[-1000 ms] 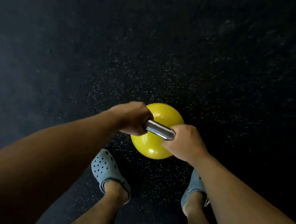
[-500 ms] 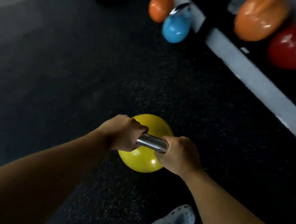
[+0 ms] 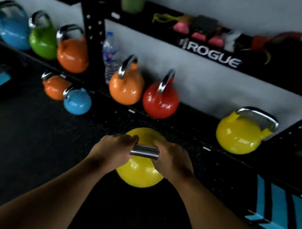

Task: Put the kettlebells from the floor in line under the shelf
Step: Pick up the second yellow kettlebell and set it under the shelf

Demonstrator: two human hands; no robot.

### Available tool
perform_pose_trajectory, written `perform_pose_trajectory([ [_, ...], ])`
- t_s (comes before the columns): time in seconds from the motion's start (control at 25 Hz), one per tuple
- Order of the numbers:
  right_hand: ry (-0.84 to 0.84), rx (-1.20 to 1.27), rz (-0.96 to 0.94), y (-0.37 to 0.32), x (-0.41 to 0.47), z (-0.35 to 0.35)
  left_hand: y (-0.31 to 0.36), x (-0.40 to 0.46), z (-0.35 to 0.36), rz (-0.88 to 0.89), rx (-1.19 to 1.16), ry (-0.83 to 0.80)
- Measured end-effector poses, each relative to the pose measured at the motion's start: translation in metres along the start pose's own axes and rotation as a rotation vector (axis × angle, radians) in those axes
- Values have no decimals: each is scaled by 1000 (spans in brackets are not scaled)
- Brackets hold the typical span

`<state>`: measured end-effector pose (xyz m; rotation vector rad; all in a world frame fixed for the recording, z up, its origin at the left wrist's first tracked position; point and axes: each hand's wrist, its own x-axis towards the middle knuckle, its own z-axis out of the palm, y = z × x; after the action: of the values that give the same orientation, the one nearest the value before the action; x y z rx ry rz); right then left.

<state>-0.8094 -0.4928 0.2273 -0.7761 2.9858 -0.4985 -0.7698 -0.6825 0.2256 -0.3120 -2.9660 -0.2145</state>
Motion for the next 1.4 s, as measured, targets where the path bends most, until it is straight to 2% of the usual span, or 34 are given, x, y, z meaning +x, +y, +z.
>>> perform_pose_trajectory([
  [0.16,112,32,160,62,50,-29,13,113,8,92,-49,4],
  [0.28,119,14,232,105,81,-41,21,178,25,180,-103,-16],
  [0.6,161,-72,402,206,155,-50,46,319,68,339,6,-9],
  [0.92,150,-111,410,269,194,-46,60,390,104,407,-2,-7],
  [1.12,121,-101,444,283,204,-17,53,401,139,403,-39,-37],
  [1.4,137,-101,415,289,232,-12,45,415,147,258,-161,-70],
])
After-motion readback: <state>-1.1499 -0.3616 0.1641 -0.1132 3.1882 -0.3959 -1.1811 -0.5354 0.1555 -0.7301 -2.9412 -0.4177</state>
